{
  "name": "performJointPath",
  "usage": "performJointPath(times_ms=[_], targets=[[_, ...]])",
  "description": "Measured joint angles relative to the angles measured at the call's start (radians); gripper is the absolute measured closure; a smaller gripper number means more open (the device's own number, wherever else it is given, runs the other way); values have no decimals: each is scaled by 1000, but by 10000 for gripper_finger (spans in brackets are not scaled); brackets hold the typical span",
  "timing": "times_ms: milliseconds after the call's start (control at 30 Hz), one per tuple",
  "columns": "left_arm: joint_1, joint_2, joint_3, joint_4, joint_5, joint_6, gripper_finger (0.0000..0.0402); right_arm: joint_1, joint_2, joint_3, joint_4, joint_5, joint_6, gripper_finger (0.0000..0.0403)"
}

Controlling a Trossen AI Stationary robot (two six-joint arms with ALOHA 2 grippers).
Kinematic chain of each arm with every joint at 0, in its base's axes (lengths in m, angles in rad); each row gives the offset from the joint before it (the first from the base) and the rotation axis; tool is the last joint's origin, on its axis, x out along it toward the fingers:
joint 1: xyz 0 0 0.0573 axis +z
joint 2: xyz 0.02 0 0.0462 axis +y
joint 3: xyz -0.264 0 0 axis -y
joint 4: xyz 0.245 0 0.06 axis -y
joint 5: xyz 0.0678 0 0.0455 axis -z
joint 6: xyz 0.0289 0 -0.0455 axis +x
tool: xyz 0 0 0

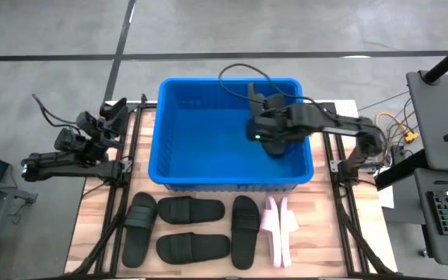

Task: Pick and place slides into bin
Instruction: Put the black slide into the blue bin

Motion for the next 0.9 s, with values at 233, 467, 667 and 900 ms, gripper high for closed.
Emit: performJointPath(times_ms=[233,467,667,900], targets=[[0,-19,0,-1,1,1,185,-77,109,-2,-16,-25,-59,395],[0,-27,0,-2,2,2,185,-131,168,-2,-16,-47,-147,395],[0,-27,0,-4,2,2,185,-154,230,-2,-16,-46,-160,395],[0,-26,0,-5,2,2,185,-155,298,-2,-16,-48,-191,395]])
